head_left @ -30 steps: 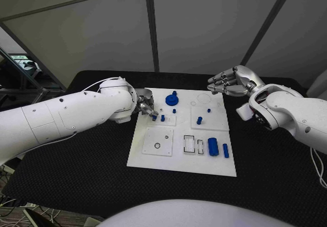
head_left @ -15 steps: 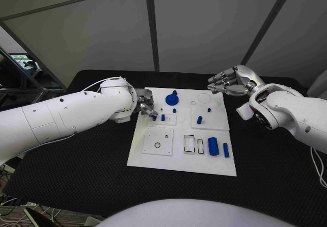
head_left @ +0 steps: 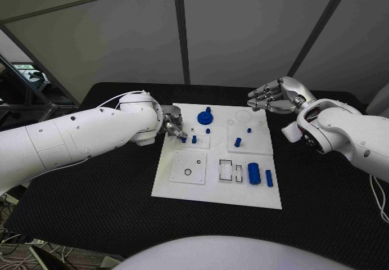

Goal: Assemble the parts on the task board

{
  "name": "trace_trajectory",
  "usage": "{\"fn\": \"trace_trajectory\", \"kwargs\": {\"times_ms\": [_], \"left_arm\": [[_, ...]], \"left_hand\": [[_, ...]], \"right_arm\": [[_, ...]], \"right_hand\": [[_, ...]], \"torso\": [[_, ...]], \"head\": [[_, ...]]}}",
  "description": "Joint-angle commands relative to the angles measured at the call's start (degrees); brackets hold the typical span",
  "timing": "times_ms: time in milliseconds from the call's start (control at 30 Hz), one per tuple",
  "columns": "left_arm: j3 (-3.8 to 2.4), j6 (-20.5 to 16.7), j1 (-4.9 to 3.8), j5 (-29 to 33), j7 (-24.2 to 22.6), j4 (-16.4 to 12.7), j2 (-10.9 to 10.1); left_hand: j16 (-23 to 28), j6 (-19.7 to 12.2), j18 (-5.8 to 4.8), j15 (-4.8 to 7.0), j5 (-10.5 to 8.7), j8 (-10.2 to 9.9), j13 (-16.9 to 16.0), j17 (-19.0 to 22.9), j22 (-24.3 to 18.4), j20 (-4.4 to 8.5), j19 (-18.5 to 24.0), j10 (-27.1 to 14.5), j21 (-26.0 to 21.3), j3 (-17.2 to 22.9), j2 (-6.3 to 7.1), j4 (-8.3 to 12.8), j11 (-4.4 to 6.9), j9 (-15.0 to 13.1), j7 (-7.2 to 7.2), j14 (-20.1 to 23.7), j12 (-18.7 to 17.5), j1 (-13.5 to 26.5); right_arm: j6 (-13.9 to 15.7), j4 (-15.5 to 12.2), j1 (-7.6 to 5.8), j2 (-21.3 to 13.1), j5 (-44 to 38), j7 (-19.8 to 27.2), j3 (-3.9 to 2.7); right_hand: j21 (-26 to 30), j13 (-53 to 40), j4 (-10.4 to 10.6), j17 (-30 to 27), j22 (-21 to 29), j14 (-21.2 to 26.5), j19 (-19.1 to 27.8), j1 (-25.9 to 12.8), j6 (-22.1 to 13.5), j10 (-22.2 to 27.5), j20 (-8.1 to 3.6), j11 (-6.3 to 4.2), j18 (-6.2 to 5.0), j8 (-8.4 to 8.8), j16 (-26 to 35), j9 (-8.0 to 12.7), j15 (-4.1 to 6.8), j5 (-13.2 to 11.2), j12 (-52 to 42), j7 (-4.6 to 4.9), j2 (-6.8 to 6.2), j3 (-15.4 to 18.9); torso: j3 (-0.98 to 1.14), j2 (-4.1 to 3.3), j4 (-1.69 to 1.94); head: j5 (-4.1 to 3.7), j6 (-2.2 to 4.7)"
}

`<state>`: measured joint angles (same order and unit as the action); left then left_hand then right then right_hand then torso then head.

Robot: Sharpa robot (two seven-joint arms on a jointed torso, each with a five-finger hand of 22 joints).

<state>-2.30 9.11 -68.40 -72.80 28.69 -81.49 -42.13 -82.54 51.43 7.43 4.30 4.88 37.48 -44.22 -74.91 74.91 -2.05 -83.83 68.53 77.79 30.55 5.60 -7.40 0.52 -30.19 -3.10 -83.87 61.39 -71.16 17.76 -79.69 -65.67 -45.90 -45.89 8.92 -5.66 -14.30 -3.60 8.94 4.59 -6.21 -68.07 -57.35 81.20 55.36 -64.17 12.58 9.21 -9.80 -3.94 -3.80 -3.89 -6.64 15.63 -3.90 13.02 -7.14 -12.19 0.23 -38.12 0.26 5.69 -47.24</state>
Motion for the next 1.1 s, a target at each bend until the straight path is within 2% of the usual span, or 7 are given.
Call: {"fn": "trace_trajectory", "kwargs": {"times_ms": [33, 1100], "left_arm": [[0.14, 1.4, 0.15, -0.5, 0.8, 0.0, 0.0], [0.12, 1.1, 0.19, -0.5, -0.5, 0.2, 0.1]], "left_hand": [[-0.3, 0.3, -4.43, 0.4, 0.24, 0.3, -0.1, -5.7, 5.0, 0.4, -1.2, 1.1, 0.3, 7.1, 0.61, 6.6, 0.85, -0.1, 0.28, -3.6, 0.4, -0.1], [-0.3, 0.6, -4.51, 0.46, 0.42, 0.3, -0.5, -5.7, 5.3, 0.46, -1.4, 1.6, 0.6, 7.9, 1.28, 7.1, 0.93, -0.1, 0.34, -3.7, 0.6, 0.0]], "right_arm": [[-0.5, 0.0, -0.08, 0.1, -0.1, 0.4, -0.05], [-0.6, 0.1, -0.08, 0.2, -0.1, 0.5, -0.05]], "right_hand": [[0.2, 0.0, -0.1, -0.1, 0.1, 0.3, -0.5, -0.1, -0.3, 0.5, 0.03, 0.1, -0.73, 0.14, 0.1, 0.0, 0.13, 0.3, 0.0, -0.05, 0.67, 0.2], [0.3, 0.0, -0.1, -0.1, 0.1, 0.3, -0.6, -0.2, -0.3, 0.5, 0.03, 0.1, -0.73, 0.14, 0.1, 0.0, 0.13, 0.3, 0.0, -0.05, 0.71, 0.2]], "torso": [[-0.01, 0.0, -0.01], [0.0, -0.04, -0.01]], "head": [[-0.01, -0.03], [0.0, -0.21]]}}
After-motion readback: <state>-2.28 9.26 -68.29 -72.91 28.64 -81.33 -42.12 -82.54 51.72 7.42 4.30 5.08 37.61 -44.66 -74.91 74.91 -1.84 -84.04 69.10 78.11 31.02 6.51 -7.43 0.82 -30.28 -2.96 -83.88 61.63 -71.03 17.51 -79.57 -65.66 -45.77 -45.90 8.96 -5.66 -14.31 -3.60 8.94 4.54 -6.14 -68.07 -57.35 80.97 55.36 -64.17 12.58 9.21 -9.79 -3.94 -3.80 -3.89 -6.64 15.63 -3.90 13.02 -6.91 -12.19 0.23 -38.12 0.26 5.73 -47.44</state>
